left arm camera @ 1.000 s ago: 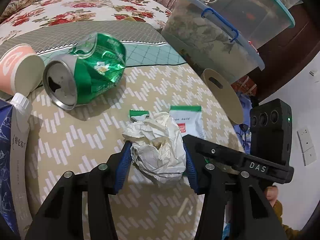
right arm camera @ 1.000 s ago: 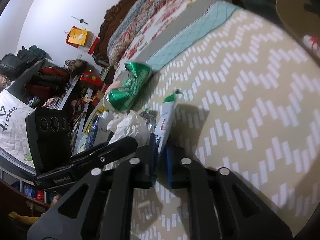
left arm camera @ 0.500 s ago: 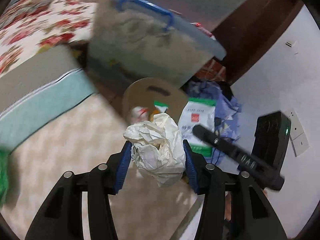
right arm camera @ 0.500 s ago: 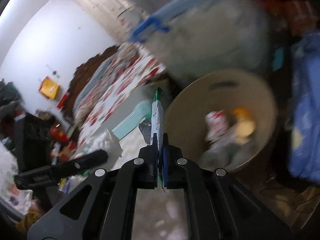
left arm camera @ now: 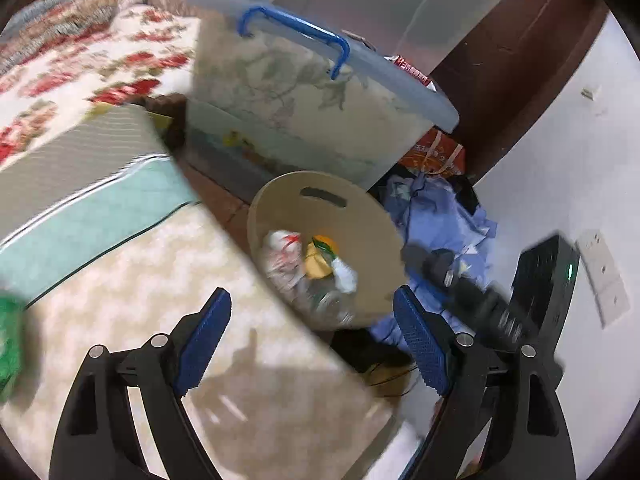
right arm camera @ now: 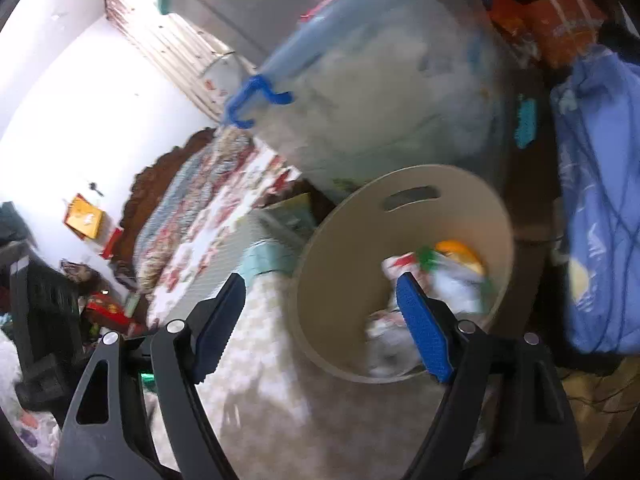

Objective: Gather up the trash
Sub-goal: 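Carry the tissue and packet to the beige wastebasket and open both tools, then move both open tools back over the table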

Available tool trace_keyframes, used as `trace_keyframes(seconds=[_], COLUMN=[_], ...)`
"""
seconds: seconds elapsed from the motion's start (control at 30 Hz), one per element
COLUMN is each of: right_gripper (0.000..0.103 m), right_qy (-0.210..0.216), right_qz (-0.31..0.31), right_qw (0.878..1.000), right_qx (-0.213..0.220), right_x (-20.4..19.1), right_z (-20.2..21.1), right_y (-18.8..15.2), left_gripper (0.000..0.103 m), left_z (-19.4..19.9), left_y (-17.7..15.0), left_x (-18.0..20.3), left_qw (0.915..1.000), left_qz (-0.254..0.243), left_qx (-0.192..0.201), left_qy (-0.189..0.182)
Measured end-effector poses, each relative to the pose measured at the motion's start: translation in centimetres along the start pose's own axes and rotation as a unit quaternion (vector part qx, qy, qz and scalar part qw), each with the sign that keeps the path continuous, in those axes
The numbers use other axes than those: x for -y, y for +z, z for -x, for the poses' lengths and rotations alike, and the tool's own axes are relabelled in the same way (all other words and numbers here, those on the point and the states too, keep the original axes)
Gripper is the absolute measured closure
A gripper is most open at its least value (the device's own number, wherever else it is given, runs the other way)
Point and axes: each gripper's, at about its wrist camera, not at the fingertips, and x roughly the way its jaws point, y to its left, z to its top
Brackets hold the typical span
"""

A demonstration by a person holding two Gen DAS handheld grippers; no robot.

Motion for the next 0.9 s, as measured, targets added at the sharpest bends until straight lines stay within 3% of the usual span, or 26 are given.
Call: trace_keyframes(seconds=[0.17, 0.33, 0.43, 0.57, 0.77, 0.9], right_gripper=[0.026, 0.027, 0.027, 0.029, 0.029, 0.03], right_qy=[0.046, 0.067, 0.073, 0.074, 0.054, 0.046], right_qz=[0.002, 0.023, 0.041, 0.097, 0.135, 0.135], right_qw=[0.998, 0.992, 0.986, 0.979, 0.974, 0.975], right_qx=[-0.038, -0.102, -0.144, -0.161, -0.174, -0.17], right_x=[-3.7, -7.9, -10.7, -14.6, -17.4, -17.6], right_z=[-1.0, -3.9, -5.7, -6.3, -7.1, -7.0], right_y=[-3.4, -8.5, -12.1, -15.0, -17.9, -18.1], left_gripper=[0.024, 0.024, 0.024, 0.024, 0.024, 0.024], left_z=[6.1, 12.4, 16.5, 22.0, 28.3, 29.9], left_y=[-5.5, -9.9, -12.2, -15.5, -19.4, -21.5], left_x=[-1.8, -5.6, -8.5, -13.0, -19.4, -22.2], left_qw=[0.9953, 0.9846, 0.9771, 0.9618, 0.9381, 0.9294], left_qz=[-0.046, -0.034, -0.003, 0.062, 0.166, 0.212], left_qx=[0.032, 0.062, 0.086, 0.12, 0.16, 0.161], left_qy=[0.079, 0.16, 0.194, 0.238, 0.259, 0.256])
